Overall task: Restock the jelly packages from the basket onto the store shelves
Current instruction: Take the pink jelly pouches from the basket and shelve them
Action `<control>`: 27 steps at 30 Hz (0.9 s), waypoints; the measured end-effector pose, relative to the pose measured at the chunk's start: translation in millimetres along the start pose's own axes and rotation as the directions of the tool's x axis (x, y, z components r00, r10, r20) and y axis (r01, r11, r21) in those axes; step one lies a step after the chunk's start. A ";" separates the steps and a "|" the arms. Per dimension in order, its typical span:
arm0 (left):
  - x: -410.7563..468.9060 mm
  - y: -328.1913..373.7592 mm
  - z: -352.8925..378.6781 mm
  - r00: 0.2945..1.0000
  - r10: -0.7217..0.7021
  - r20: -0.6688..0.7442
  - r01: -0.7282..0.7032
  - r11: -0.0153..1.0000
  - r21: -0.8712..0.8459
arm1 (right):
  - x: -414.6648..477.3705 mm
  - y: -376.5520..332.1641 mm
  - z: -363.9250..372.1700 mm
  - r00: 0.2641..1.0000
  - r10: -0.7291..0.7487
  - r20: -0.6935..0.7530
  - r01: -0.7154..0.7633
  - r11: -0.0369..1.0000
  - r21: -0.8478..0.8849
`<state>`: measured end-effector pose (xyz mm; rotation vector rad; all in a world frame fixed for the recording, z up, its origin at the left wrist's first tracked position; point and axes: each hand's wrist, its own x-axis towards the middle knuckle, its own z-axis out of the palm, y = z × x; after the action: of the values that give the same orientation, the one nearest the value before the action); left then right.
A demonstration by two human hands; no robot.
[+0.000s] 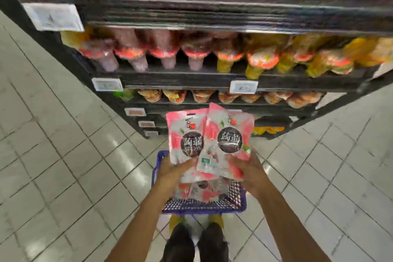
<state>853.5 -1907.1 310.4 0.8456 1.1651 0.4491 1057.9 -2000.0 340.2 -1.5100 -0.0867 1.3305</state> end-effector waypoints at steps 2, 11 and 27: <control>-23.1 38.7 6.2 0.997 0.071 0.042 -0.071 0.997 -0.010 | -31.0 -39.0 13.6 0.994 -0.112 0.011 0.112 0.993 -0.030; -86.7 195.8 10.4 0.905 0.374 0.203 -0.370 0.927 -0.060 | -134.1 -175.3 62.0 0.845 -0.520 0.122 0.504 0.852 0.142; -127.9 344.7 59.8 0.698 0.683 0.214 -0.676 0.728 -0.116 | -173.8 -305.3 56.9 0.563 -0.816 0.130 0.799 0.577 0.169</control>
<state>900.8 -1803.2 665.0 1.2709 0.5732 0.9421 1118.4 -1945.2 686.6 -1.0131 -0.7612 0.6810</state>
